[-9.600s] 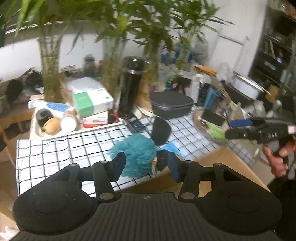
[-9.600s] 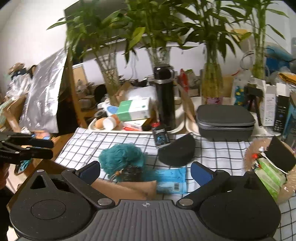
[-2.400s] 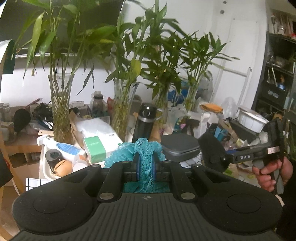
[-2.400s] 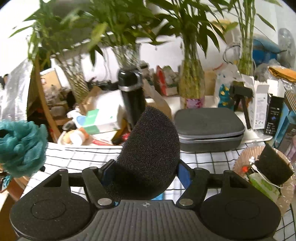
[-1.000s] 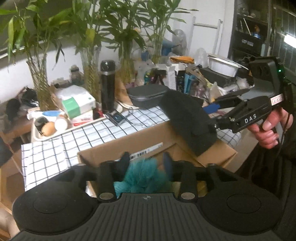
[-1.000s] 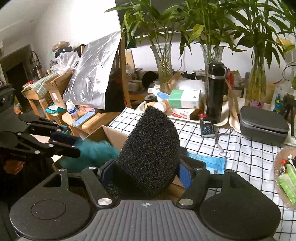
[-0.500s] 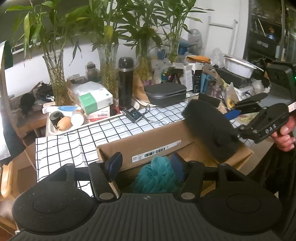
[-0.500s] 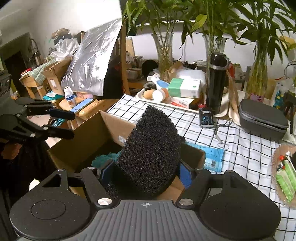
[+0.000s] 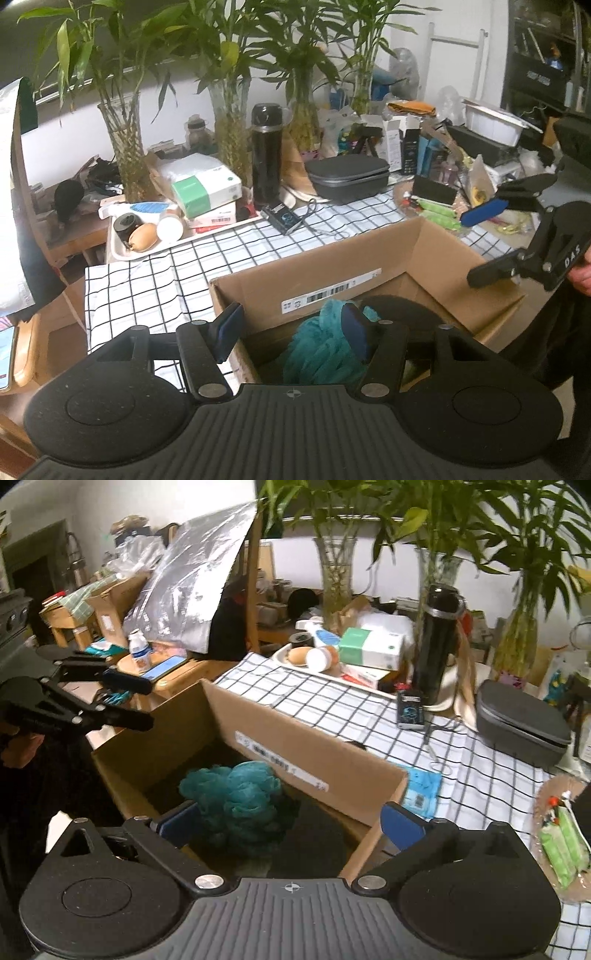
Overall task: Organize soft objects
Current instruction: 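Withdraw both open grippers up and out of the box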
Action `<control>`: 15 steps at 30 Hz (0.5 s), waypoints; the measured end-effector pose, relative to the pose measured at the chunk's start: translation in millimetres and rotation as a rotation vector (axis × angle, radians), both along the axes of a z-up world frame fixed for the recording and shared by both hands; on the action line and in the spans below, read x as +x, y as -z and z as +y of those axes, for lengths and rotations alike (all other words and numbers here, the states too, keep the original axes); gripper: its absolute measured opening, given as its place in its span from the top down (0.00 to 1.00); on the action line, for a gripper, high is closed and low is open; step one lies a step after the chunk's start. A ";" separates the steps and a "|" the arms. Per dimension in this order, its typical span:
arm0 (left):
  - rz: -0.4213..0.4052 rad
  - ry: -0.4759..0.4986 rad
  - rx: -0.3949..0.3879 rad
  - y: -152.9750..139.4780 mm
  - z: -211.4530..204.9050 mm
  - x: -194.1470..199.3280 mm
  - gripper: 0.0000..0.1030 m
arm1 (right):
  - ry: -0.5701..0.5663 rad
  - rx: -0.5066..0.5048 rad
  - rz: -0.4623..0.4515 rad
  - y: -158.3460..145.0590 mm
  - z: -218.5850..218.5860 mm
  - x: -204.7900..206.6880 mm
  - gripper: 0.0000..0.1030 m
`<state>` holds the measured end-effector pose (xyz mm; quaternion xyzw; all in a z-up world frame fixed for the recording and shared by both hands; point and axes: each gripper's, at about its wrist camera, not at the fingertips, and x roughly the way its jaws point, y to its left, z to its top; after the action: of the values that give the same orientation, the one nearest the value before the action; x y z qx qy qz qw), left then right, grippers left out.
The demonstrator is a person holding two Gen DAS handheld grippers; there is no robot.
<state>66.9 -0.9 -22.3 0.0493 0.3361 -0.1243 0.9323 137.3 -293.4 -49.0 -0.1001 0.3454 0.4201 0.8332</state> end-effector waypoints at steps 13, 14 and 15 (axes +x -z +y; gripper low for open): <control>0.039 -0.119 0.004 6.8 10.3 8.0 0.27 | 0.126 -0.042 -0.013 6.0 -4.8 13.3 0.00; 0.037 -0.131 0.005 7.0 11.7 8.6 0.27 | 0.136 -0.043 -0.014 6.3 -5.3 14.3 0.00; 0.036 -0.142 0.002 6.7 13.3 8.8 0.27 | 0.146 -0.045 -0.014 6.6 -5.9 15.4 0.00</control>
<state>75.6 12.4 -29.0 0.0238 0.3556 -0.0584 0.9325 152.7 -299.3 -55.7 -0.0965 0.3554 0.3498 0.8614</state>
